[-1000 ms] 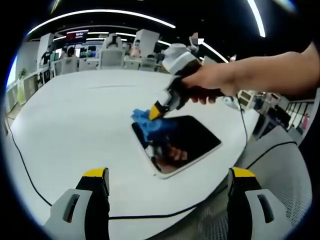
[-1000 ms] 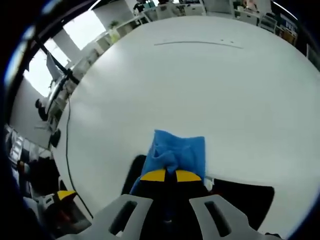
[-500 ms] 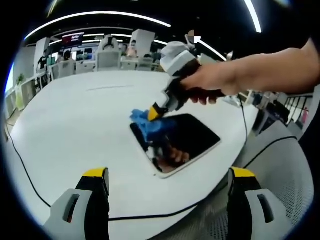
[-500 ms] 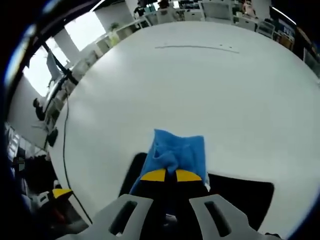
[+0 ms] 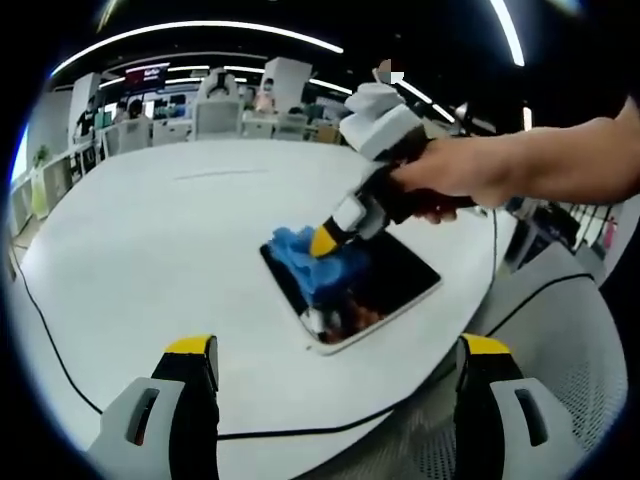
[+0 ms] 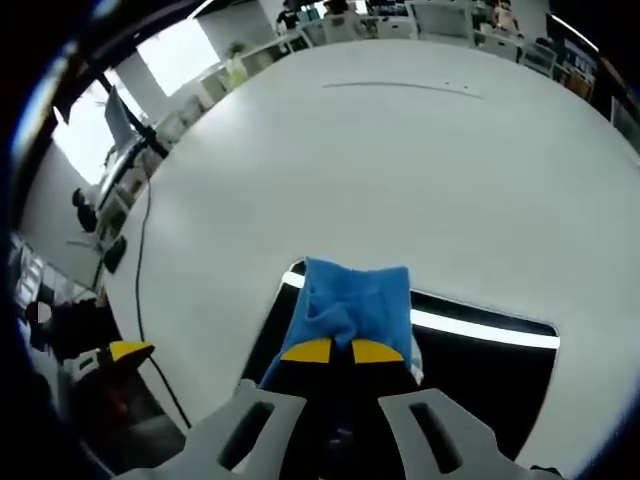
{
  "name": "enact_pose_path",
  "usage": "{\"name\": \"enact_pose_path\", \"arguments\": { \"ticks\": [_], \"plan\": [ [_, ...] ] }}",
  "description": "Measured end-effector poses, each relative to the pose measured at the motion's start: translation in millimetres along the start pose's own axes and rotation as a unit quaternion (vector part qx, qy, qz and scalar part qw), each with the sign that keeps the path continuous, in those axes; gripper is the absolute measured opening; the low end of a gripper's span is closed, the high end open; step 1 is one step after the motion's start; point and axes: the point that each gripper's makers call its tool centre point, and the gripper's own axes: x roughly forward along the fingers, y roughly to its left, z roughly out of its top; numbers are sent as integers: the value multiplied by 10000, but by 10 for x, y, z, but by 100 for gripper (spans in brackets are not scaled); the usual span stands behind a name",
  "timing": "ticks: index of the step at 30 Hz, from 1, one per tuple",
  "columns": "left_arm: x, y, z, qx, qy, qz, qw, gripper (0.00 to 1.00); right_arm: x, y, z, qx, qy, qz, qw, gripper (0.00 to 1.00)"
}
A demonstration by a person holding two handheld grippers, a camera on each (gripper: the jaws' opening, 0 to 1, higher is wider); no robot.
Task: Wipe the mirror surface with the cleaning cloth until all visible marks leave the cleaned area.
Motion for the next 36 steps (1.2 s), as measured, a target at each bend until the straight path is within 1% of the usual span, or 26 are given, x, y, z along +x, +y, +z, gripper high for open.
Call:
{"name": "enact_pose_path", "arguments": {
  "ticks": [7, 18, 23, 27, 36],
  "plan": [
    [3, 1, 5, 8, -17, 5, 10000, 99, -42, 46, -125, 82, -1, 58, 9999, 0],
    [-1, -5, 15, 36, -34, -7, 10000, 99, -122, 144, -350, 260, 65, 251, 9993, 0],
    [-1, -3, 15, 29, -45, -12, 10000, 99, -168, 175, -466, 335, 33, 342, 9988, 0],
    [-8, 0, 35, 62, -91, 6, 9999, 99, -193, 199, -522, 369, 33, 384, 9986, 0],
    [-8, 5, 21, 7, -72, 7, 10000, 99, -241, 292, -648, 393, 36, 496, 9980, 0]
  ]
}}
